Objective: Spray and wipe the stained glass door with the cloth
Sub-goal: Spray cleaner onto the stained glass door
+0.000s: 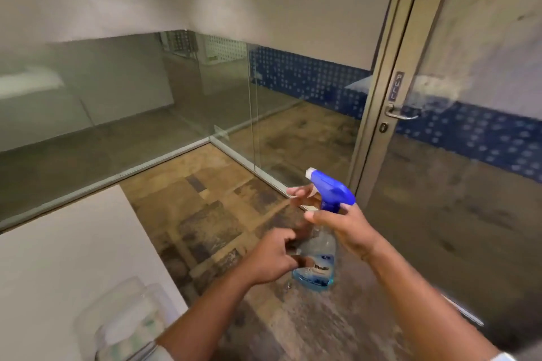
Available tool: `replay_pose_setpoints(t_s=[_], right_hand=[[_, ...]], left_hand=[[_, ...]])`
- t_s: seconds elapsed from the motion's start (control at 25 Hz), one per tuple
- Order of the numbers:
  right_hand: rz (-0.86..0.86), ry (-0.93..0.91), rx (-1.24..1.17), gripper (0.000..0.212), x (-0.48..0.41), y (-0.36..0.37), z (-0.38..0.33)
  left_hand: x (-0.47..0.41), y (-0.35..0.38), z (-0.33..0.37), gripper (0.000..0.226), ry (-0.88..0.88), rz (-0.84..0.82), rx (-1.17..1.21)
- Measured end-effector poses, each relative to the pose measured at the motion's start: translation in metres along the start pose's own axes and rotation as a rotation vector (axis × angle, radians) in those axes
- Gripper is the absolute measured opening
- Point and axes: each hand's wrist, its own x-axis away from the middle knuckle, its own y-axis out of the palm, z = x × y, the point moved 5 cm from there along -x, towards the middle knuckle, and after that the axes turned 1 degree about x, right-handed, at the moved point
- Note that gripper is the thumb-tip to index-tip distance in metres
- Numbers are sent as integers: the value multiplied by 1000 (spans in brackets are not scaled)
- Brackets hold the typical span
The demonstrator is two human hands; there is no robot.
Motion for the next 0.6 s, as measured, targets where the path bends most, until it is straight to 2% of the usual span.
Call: replay_pose_setpoints(t_s=[0.08, 0.12, 0.24, 0.28, 0.4, 0.6], right_hand=[[75, -14, 11, 34, -4, -55, -6], [113, -11, 27, 35, -5, -81, -8], [253, -25, 57, 39, -5, -154, -19], [312, -43, 74, 40, -2, -179, -24], [515, -68, 125, 40, 5, -243, -37], [790, -105, 251, 42, 13, -327, -52]], left_hand=[[-50, 29, 23, 50, 46, -45, -47], [-73, 41, 34, 58, 75, -34, -86], [-137, 72, 66, 124, 213, 87, -380], [-159, 83, 78, 134, 280, 126, -506], [-212, 112, 108, 129, 448, 147, -758], [-299, 147, 166, 110, 669, 235, -863]])
